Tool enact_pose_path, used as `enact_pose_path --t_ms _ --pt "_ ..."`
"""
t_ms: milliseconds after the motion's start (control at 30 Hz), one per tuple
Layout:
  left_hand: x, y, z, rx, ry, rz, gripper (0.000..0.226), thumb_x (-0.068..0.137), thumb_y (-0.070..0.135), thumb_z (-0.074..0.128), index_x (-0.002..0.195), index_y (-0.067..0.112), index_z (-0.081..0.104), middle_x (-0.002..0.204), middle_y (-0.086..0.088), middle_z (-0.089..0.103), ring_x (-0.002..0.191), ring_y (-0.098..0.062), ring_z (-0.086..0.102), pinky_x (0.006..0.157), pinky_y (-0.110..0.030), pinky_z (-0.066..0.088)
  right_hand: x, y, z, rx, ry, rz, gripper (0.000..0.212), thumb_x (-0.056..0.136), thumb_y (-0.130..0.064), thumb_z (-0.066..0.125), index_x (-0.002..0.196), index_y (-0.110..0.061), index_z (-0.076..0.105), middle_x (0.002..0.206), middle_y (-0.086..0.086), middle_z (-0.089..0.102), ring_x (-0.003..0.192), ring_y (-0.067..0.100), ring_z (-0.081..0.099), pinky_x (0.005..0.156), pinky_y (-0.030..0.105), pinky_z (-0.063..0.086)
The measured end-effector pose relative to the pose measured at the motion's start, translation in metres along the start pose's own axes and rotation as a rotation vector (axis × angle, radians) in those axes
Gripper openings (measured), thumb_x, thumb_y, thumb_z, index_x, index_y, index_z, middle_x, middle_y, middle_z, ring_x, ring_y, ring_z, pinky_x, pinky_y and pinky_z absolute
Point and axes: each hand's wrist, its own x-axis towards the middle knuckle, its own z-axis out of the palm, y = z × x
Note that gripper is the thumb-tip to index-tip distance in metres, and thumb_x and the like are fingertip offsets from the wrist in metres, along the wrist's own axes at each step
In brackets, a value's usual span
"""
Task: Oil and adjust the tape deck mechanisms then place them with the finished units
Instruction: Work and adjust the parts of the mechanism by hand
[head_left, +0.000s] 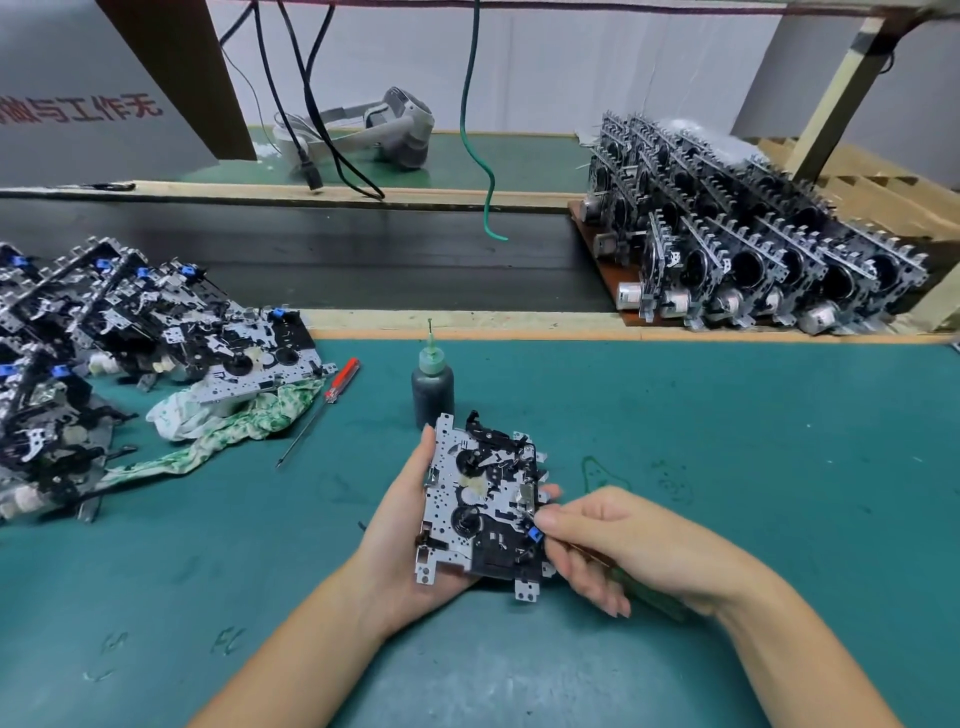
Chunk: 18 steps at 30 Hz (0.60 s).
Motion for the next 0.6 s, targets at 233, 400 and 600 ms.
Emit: enact_pose_path --t_ms 233,400,600 --pt "-0.0004 -0.0028 0.0029 0.003 0.048 0.036 0.078 0.087 0.067 0.034 0.11 0.002 0.07 0.122 -0.027 0.061 0.105 -0.034 0.064 0.096 -0.045 0.047 0.0001 0.0009 -0.0012 -0.018 0.033 0.002 0.046 0.099 -0.033 0.045 0.057 -0.019 0.058 0.045 0.0 0.056 0.031 0.005 0.041 0.035 0.015 0.031" --pt "-0.0016 -0.0014 0.0039 0.021 0.074 0.039 0.077 0.085 0.067 0.037 0.113 0.002 0.068 0.123 -0.026 0.06 0.108 -0.035 0.063 0.095 -0.044 0.047 0.0004 0.0017 -0.0029 -0.023 0.045 -0.001 0.043 0.098 -0.032 0.047 0.06 -0.017 0.058 0.046 0.0 0.056 0.033 0.006 0.044 0.036 0.015 0.035" --pt "-0.002 -0.0007 0.0062 0.025 0.092 0.035 0.076 0.087 0.066 0.036 0.11 0.003 0.07 0.122 -0.027 0.06 0.106 -0.035 0.064 0.091 -0.044 0.049 0.0024 0.0029 -0.0002 -0.032 0.033 0.001 0.044 0.1 -0.033 0.043 0.06 -0.016 0.053 0.043 -0.001 0.054 0.033 0.007 0.043 0.035 0.015 0.034"
